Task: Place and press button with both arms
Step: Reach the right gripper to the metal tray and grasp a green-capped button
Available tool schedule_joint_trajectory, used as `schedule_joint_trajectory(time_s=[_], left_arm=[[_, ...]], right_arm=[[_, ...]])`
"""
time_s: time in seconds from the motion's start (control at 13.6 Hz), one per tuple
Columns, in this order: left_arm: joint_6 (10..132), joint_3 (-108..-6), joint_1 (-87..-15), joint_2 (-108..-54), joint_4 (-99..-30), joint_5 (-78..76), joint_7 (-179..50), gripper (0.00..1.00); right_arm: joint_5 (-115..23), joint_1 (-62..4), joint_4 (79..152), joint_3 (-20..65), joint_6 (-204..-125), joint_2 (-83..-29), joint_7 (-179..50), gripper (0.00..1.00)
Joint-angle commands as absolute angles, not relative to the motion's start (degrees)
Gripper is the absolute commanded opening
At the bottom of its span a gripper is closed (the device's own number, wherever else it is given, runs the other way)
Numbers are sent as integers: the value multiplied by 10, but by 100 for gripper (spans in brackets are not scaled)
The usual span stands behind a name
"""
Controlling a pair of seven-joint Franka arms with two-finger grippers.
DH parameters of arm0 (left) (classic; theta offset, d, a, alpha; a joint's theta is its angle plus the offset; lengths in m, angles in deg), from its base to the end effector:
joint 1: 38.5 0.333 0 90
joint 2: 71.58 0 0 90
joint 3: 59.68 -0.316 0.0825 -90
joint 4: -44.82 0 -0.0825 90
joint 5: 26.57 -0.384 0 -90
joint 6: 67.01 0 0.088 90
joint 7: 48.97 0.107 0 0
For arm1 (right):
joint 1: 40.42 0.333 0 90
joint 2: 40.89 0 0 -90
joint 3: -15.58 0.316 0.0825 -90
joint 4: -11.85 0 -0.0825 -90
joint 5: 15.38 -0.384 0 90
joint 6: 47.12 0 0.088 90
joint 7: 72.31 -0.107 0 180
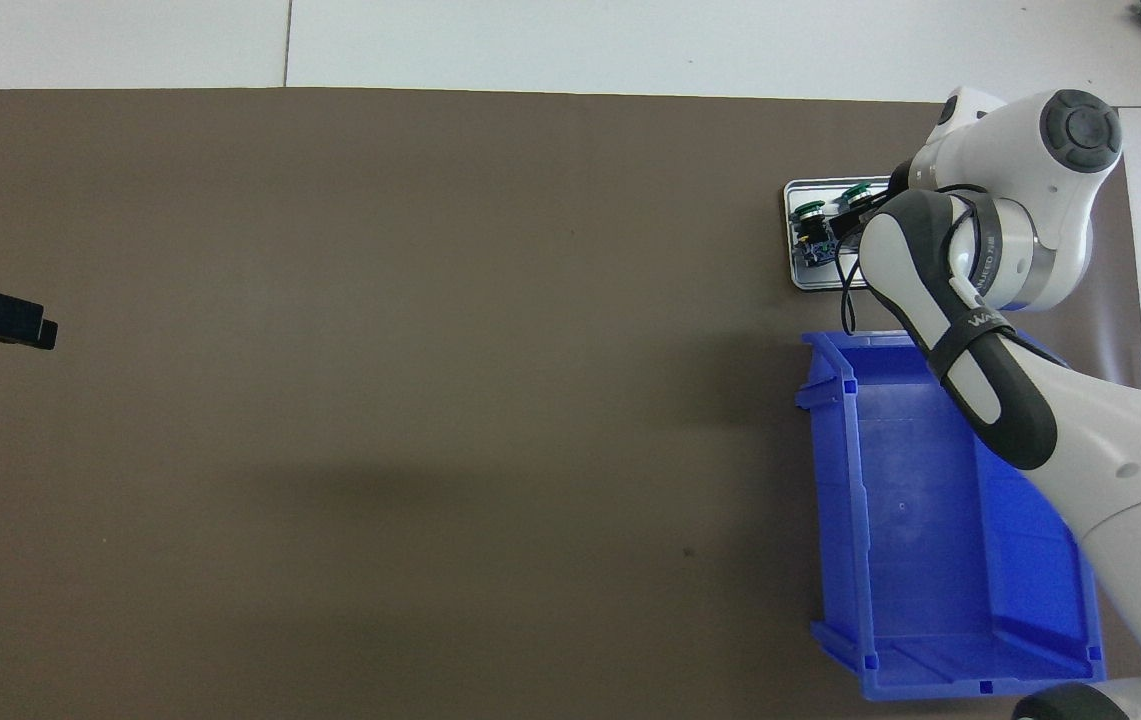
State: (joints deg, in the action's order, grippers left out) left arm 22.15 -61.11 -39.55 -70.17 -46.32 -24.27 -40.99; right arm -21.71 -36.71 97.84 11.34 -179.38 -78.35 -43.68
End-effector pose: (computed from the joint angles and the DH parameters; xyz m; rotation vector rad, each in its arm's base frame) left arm 0.5453 -0.0006 0.6275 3.0933 -0.2061 -0.0108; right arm 0.7270 0.0050 0.2996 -3.0525 -0.6846 -0.2539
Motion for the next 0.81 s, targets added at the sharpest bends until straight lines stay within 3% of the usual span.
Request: schedule_joint_trajectory(time_s=[0.0,0.07,0.29,0.73], left_arm=[[223,-607,-392,-686,-480,-251,-409,100],[223,-607,-392,-686,-480,-252,-409,100],[223,-607,-392,-686,-480,-251,-409,100],[223,-607,-392,-686,-480,-252,-409,100]], right_arm=[[-232,-381,1017,121,-1818,-763,-400,45],[-232,-380,1015,121,-1819,-763,-400,0],[-233,-377,983,121,-1793,-761,-464,0],[-221,-318,886,113,-1613,-717,-811,0]])
